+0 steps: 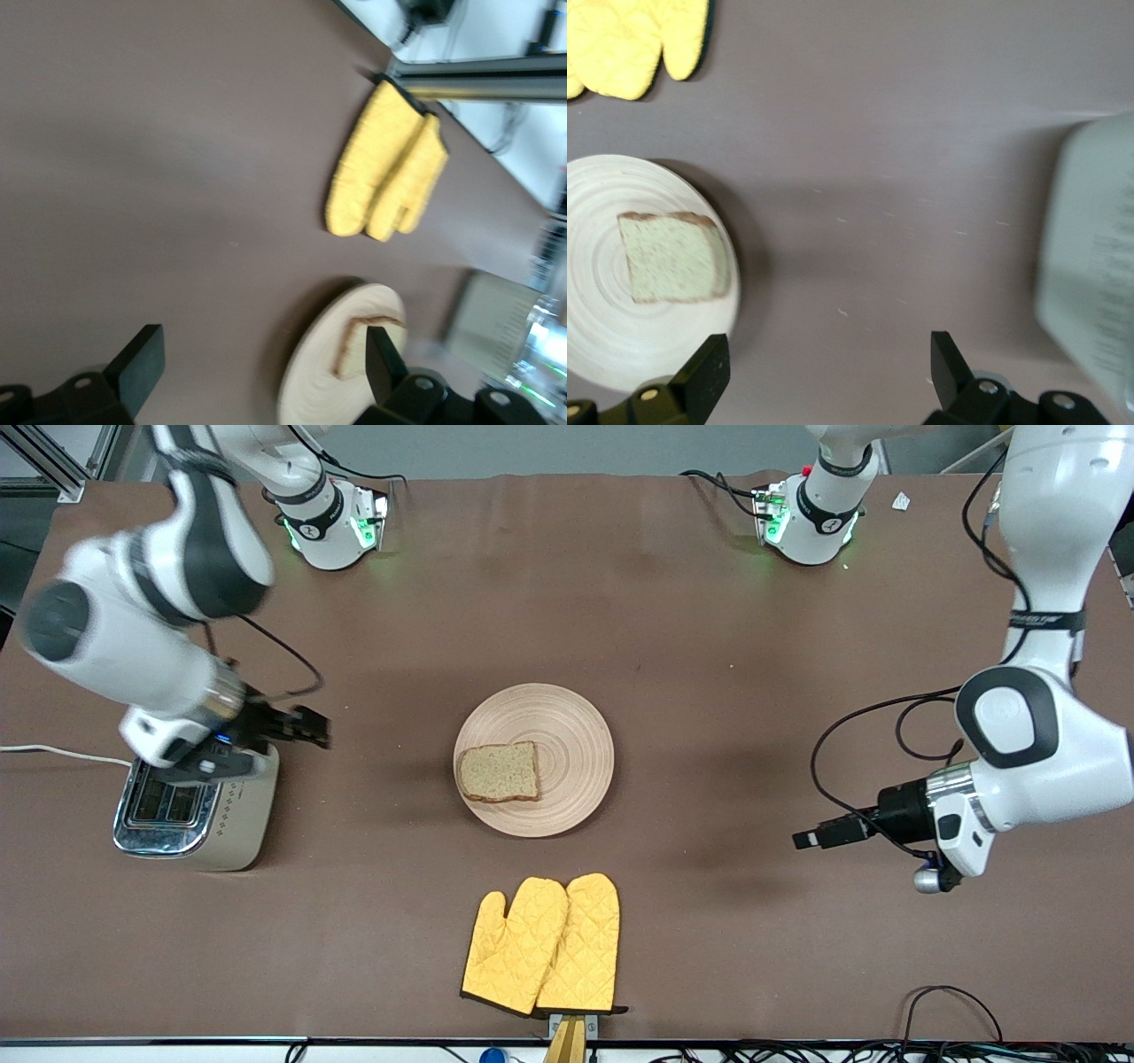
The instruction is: Move plate and put bread in toaster
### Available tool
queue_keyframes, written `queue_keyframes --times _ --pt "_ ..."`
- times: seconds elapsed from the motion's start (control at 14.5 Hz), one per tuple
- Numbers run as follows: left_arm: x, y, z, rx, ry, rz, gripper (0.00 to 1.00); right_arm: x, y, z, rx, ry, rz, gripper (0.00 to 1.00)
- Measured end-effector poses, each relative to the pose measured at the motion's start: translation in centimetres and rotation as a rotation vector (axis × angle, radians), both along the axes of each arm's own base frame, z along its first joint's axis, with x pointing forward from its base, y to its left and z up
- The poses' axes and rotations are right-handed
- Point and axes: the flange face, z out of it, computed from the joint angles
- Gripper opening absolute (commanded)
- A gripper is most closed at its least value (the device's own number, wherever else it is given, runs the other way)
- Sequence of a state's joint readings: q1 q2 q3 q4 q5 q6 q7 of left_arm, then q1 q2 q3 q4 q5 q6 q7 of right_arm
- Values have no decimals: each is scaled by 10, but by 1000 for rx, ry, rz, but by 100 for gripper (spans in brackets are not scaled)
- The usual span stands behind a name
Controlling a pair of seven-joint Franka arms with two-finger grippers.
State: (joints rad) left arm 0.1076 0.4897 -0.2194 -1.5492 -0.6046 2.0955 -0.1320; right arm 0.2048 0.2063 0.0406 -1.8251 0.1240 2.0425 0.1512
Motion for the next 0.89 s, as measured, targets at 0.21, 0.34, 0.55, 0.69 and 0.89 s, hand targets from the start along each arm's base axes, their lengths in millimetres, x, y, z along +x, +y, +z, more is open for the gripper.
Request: queue_keyframes --times 0.21,0.34,0.55,0.69,0.89 --pt "-14 -3 73 200 -31 -11 100 3 56 -56 -1 3 -24 100" --pt "-30 -3 118 354 -32 -91 100 4 74 -85 -3 4 -29 100" --pt "-53 5 182 509 -32 -148 100 3 89 -127 -1 36 -28 96" --pt "-68 14 219 558 -60 -140 100 -4 117 -146 35 34 -24 90" --pt "-97 29 259 591 -66 -153 100 -13 142 -161 45 28 -16 79"
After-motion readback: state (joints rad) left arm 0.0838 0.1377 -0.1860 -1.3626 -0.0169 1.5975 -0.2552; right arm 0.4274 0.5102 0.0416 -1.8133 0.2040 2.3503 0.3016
